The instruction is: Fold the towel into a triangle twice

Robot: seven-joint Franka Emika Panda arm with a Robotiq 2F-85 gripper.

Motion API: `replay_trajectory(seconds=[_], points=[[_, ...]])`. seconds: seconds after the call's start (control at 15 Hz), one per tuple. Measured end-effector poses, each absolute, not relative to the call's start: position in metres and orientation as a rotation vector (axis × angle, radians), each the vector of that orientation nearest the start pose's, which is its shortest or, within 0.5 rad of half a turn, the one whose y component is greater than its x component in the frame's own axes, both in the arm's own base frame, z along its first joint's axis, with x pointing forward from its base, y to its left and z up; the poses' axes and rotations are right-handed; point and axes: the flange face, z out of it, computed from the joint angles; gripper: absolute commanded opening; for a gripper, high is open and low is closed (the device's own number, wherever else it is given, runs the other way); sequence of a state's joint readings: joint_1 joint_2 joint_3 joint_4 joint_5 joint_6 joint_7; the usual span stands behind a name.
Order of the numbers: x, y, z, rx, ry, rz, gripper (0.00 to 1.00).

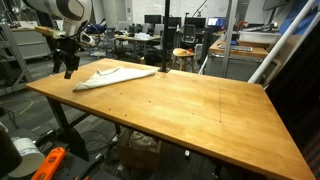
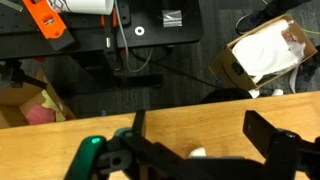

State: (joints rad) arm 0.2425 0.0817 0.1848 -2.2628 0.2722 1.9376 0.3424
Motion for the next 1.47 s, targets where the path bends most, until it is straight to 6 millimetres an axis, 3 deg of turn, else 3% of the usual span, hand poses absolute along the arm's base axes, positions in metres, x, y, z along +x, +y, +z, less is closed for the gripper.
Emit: replay_trajectory(seconds=[0.8, 0.93, 1.07, 1.2, 1.47], points=[[0.454, 0.225, 0.251, -2.914, 0.066, 0.502, 0.96], [0.455, 0.226, 0.241, -2.909, 0.070, 0.498, 0.84], [0.458, 0.227, 0.233, -2.904, 0.075, 0.495, 0.60], [0.460, 0.228, 0.224, -2.901, 0.082, 0.496, 0.53], [0.466, 0.226, 0.218, -2.897, 0.097, 0.492, 0.20]])
